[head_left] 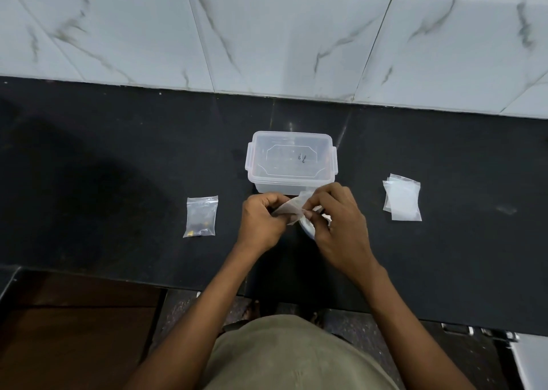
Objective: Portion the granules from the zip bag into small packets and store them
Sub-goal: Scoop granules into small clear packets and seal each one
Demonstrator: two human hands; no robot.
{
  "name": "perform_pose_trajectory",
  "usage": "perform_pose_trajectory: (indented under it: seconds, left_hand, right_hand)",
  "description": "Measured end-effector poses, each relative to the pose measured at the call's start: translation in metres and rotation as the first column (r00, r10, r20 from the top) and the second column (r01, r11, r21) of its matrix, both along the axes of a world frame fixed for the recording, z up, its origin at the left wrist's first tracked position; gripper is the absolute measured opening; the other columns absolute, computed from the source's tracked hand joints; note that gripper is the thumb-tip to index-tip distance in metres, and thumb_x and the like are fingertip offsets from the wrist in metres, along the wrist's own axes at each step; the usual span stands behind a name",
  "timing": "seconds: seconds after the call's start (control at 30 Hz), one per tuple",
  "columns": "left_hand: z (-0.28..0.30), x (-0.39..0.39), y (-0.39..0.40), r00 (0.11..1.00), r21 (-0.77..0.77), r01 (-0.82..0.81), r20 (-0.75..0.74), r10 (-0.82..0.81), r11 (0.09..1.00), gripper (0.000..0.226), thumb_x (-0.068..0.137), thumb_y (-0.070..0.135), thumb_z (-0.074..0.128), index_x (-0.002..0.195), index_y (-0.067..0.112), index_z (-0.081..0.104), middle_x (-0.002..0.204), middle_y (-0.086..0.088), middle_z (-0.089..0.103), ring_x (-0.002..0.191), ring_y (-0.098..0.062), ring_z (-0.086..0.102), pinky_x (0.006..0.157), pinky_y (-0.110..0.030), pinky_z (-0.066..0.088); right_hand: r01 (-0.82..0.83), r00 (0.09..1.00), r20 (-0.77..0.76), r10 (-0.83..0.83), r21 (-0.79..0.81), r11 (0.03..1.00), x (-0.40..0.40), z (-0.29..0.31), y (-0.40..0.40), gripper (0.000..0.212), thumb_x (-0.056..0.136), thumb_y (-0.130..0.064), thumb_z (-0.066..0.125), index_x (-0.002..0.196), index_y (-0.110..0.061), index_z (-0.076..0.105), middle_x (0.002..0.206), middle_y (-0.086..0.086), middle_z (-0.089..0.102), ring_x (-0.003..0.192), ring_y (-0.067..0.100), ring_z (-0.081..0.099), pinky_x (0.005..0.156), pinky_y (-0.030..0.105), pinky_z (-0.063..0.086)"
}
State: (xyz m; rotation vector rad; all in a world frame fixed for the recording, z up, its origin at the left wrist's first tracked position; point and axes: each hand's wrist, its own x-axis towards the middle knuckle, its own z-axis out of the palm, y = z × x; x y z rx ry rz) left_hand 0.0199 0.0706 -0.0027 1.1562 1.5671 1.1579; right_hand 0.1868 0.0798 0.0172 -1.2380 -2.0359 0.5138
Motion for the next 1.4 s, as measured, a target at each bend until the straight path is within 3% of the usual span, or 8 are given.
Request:
perform_pose_trajectory:
  seconds: [0.27, 0.47, 0.57, 0.7, 0.87, 0.97, 1.13, 1.4]
  left_hand:
    - [0.000, -0.004, 0.005, 0.990, -0.049, 0.103, -0.095, -0.107, 0.993, 0.027, 0.073, -0.010, 0.076, 0.084, 0.014, 0.079, 0.073, 0.005, 0.074, 0.065, -0.002, 0.065, 0.059, -0.021, 0.053]
    - [-0.002, -0.015, 0.012, 0.946, -0.179, 0.277, -0.120, -0.300, 0.944, 0.020, 0.076, -0.001, 0.080, 0.085, 0.017, 0.078, 0.082, -0.005, 0.078, 0.078, -0.020, 0.075, 0.076, -0.045, 0.063]
    - [0.003, -0.014, 0.014, 0.930, -0.178, 0.325, -0.121, -0.348, 0.929, 0.027, 0.075, -0.007, 0.078, 0.092, 0.015, 0.080, 0.088, -0.008, 0.079, 0.092, -0.027, 0.076, 0.082, -0.045, 0.063]
    - [0.007, -0.012, 0.014, 0.914, -0.210, 0.369, -0.094, -0.394, 0.906, 0.037, 0.075, -0.009, 0.076, 0.100, 0.018, 0.079, 0.088, -0.001, 0.079, 0.086, -0.014, 0.075, 0.083, -0.047, 0.060]
    - [0.010, -0.018, 0.019, 0.838, -0.257, 0.505, -0.084, -0.539, 0.824, 0.039, 0.072, -0.004, 0.071, 0.103, 0.018, 0.073, 0.099, -0.007, 0.077, 0.099, -0.023, 0.073, 0.090, -0.051, 0.059]
    - [0.013, -0.018, 0.019, 0.805, -0.283, 0.579, 0.049, -0.591, 0.765, 0.041, 0.077, -0.015, 0.071, 0.110, 0.009, 0.070, 0.106, -0.018, 0.074, 0.096, -0.020, 0.072, 0.089, -0.044, 0.061]
    - [0.008, -0.017, 0.017, 0.756, -0.341, 0.636, 0.095, -0.648, 0.692, 0.031, 0.079, -0.022, 0.066, 0.095, 0.004, 0.067, 0.081, -0.011, 0.073, 0.078, -0.020, 0.072, 0.080, -0.035, 0.058]
    - [0.008, -0.009, 0.022, 0.701, -0.477, 0.613, -0.041, -0.712, 0.631, 0.036, 0.087, -0.013, 0.063, 0.075, 0.020, 0.068, 0.072, -0.001, 0.073, 0.069, -0.008, 0.070, 0.068, -0.020, 0.054]
  right_hand:
    - [-0.080, 0.996, 0.016, 0.085, -0.200, 0.977, 0.003, 0.000, 0.006, 0.017, 0.094, -0.007, 0.060, 0.092, -0.023, 0.057, 0.083, -0.010, 0.062, 0.073, 0.016, 0.056, 0.067, 0.044, 0.050]
    - [-0.101, 0.989, 0.084, 0.124, -0.233, 0.967, 0.003, 0.004, 0.006, 0.022, 0.092, -0.020, 0.071, 0.113, -0.028, 0.068, 0.097, -0.012, 0.074, 0.083, 0.009, 0.065, 0.075, 0.029, 0.052]
    - [-0.083, 0.994, 0.050, 0.100, -0.275, 0.958, -0.002, 0.005, 0.006, 0.010, 0.081, -0.022, 0.083, 0.087, -0.025, 0.076, 0.074, -0.021, 0.065, 0.069, 0.001, 0.057, 0.067, 0.021, 0.041]
    - [-0.073, 0.997, -0.001, 0.080, -0.437, 0.897, 0.001, 0.006, 0.010, 0.036, 0.091, -0.014, 0.074, 0.069, -0.037, 0.056, 0.067, -0.019, 0.063, 0.056, 0.002, 0.063, 0.057, 0.021, 0.046]
    - [-0.133, 0.987, 0.023, 0.159, -0.437, 0.889, 0.003, 0.006, 0.007, 0.012, 0.099, -0.020, 0.064, 0.104, -0.030, 0.067, 0.094, -0.013, 0.072, 0.076, 0.004, 0.065, 0.069, 0.020, 0.050]
    - [-0.123, 0.989, 0.024, 0.147, -0.424, 0.897, 0.002, 0.007, 0.007, 0.024, 0.096, -0.024, 0.070, 0.119, -0.030, 0.076, 0.099, -0.016, 0.075, 0.088, 0.002, 0.067, 0.082, 0.021, 0.049]
    - [-0.199, 0.975, -0.014, 0.221, -0.487, 0.850, 0.004, 0.012, 0.008, 0.016, 0.096, -0.020, 0.069, 0.089, -0.031, 0.079, 0.068, -0.010, 0.074, 0.067, 0.007, 0.071, 0.078, 0.028, 0.056]
    - [-0.067, 0.977, 0.156, 0.148, -0.431, 0.900, 0.010, 0.016, 0.012, 0.015, 0.089, -0.033, 0.076, 0.103, -0.038, 0.081, 0.091, -0.019, 0.077, 0.078, -0.003, 0.066, 0.076, 0.021, 0.049]
